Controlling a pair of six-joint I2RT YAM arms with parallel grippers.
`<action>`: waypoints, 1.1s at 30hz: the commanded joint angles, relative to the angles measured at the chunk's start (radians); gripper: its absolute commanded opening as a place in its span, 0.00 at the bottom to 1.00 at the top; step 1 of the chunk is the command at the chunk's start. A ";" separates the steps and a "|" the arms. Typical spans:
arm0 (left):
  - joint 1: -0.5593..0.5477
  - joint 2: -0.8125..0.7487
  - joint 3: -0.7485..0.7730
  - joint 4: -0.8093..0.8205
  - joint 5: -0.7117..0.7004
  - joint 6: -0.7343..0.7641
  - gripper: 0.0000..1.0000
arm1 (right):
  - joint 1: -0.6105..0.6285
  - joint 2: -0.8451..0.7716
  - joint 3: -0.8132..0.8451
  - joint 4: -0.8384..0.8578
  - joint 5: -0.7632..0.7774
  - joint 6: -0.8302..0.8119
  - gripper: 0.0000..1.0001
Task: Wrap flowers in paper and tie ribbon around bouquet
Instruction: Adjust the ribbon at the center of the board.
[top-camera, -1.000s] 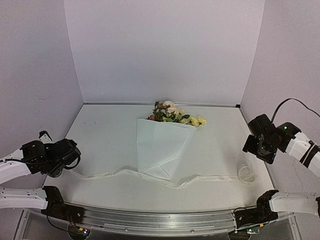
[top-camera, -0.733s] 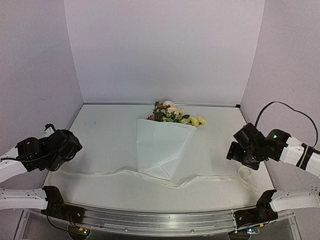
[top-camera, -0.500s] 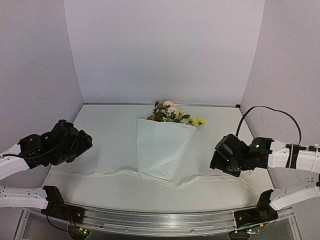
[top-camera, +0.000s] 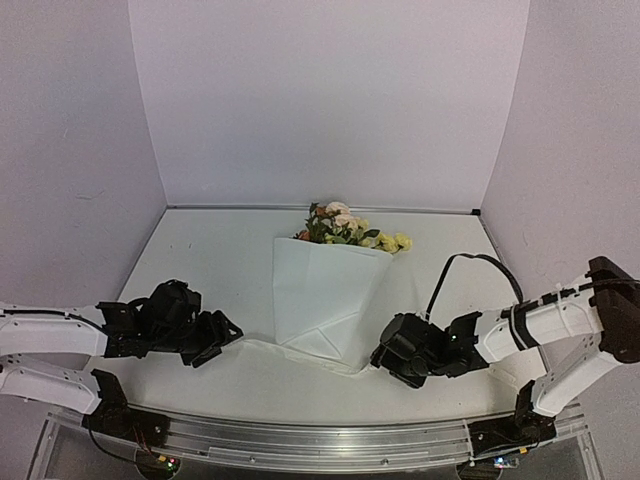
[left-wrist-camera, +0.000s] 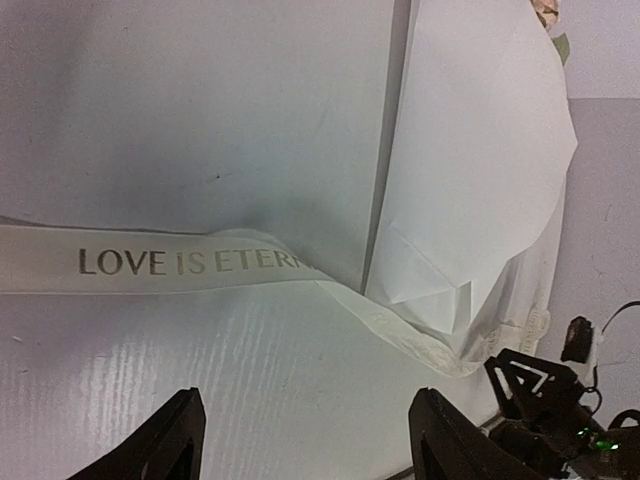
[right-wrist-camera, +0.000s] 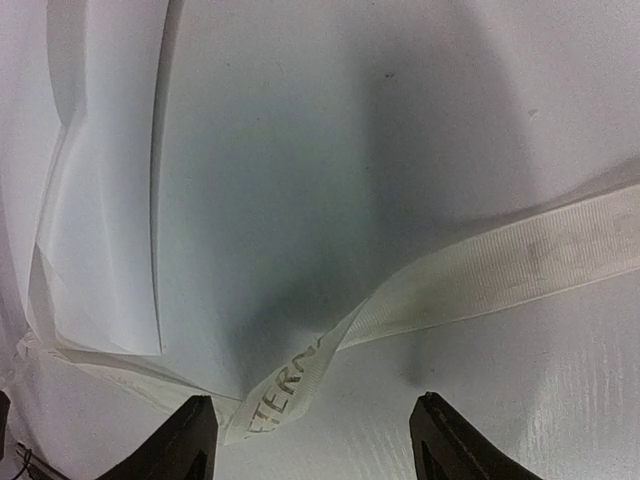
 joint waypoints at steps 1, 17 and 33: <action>0.003 0.003 -0.064 0.197 0.070 -0.174 0.73 | 0.003 0.021 -0.035 0.134 0.019 0.075 0.68; -0.002 0.085 -0.173 0.252 -0.223 -0.702 0.68 | -0.011 0.077 -0.084 0.210 0.068 0.107 0.63; 0.015 0.233 -0.181 0.301 -0.297 -0.627 0.19 | -0.020 0.026 -0.073 0.122 0.092 0.013 0.06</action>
